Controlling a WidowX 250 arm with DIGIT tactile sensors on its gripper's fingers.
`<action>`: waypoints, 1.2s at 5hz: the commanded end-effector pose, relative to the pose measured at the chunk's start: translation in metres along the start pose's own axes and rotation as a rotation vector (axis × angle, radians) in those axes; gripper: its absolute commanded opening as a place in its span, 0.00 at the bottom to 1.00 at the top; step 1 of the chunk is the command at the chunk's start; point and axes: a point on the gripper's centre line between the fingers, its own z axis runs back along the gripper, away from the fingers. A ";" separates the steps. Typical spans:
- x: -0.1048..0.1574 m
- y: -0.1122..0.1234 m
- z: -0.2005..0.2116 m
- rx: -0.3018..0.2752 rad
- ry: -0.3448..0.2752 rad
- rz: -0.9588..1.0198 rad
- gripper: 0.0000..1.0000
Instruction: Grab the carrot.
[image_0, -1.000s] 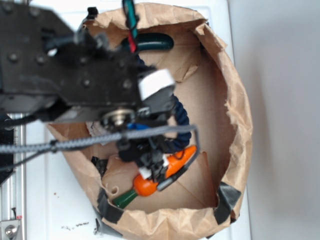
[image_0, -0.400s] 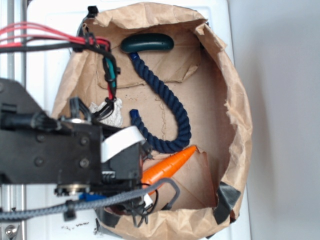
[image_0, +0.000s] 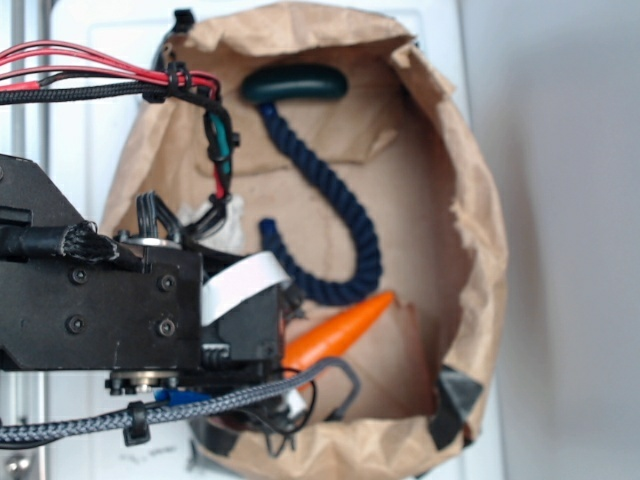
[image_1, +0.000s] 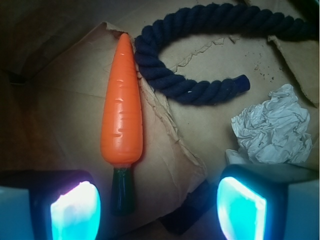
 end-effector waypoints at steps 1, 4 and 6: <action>0.005 -0.006 0.012 -0.031 -0.035 -0.017 1.00; 0.028 -0.006 -0.022 -0.037 -0.154 0.058 1.00; 0.039 -0.024 -0.048 -0.019 -0.121 0.080 1.00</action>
